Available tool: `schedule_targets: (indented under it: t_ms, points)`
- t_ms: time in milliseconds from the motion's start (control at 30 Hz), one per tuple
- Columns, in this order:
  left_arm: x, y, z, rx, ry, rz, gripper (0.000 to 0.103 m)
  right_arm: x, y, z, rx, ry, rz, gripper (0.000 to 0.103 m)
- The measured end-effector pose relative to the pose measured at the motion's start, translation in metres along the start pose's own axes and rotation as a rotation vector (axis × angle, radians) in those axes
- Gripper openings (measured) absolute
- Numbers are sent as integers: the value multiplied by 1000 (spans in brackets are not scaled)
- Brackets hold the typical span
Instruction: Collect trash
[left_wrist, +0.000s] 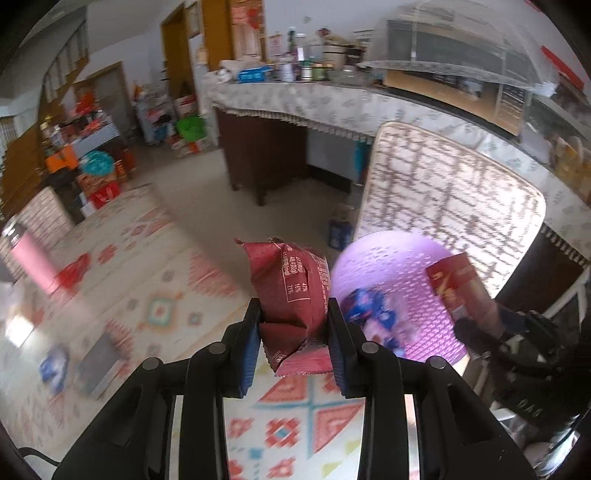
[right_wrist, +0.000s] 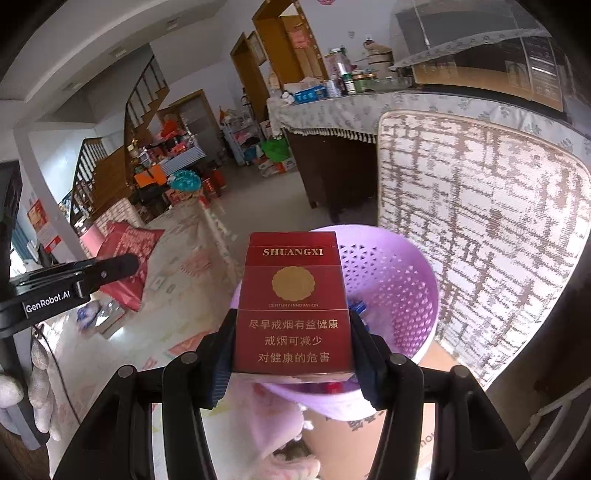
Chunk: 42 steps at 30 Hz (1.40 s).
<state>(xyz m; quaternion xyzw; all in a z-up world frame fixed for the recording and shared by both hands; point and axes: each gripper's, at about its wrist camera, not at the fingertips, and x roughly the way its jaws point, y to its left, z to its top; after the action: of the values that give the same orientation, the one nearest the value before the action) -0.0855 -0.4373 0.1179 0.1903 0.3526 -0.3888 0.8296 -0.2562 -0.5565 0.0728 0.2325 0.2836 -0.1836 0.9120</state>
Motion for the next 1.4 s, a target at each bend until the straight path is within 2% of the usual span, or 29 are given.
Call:
schedule_targets:
  t_ms: [167, 367, 400, 433, 467, 533, 600, 733, 833, 967, 1100, 1233, 1400]
  points:
    - [22, -16, 16, 6, 25, -100, 32, 10, -13, 4, 21, 11, -17, 61]
    - [42, -34, 33, 10, 41, -170, 33, 22, -25, 9, 38, 21, -36, 61]
    - [44, -36, 36, 11, 38, -191, 37, 25, -26, 11, 38, 20, -39, 61]
    - [44, -38, 39, 11, 36, -192, 46, 28, -28, 11, 40, 22, -43, 61]
    - [43, -40, 40, 15, 30, -183, 51, 30, -30, 12, 50, 28, -50, 63]
    - [35, -41, 38, 26, 10, -177, 72, 31, -35, 13, 83, 34, -40, 68]
    - [26, -41, 33, 47, -12, -153, 78, 26, -35, 11, 93, 24, -30, 71]
    - [8, -34, 13, 89, -20, -81, 84, 19, -26, 5, 78, 20, -28, 76]
    - [-2, -25, -6, 102, -8, -37, 85, 15, -13, 0, 63, 24, -13, 78]
    - [-20, -10, -30, 93, -7, 13, 85, 9, 9, -7, 39, 14, 0, 86]
    - [-40, 17, -50, 23, -14, 39, 85, 3, 36, -18, -11, 0, -8, 90]
    - [-63, 54, -74, -57, -11, 72, 85, -2, 64, -31, -72, -3, 20, 90]
    - [-83, 97, -104, -143, -13, 103, 85, 7, 109, -51, -99, 56, 125, 90]
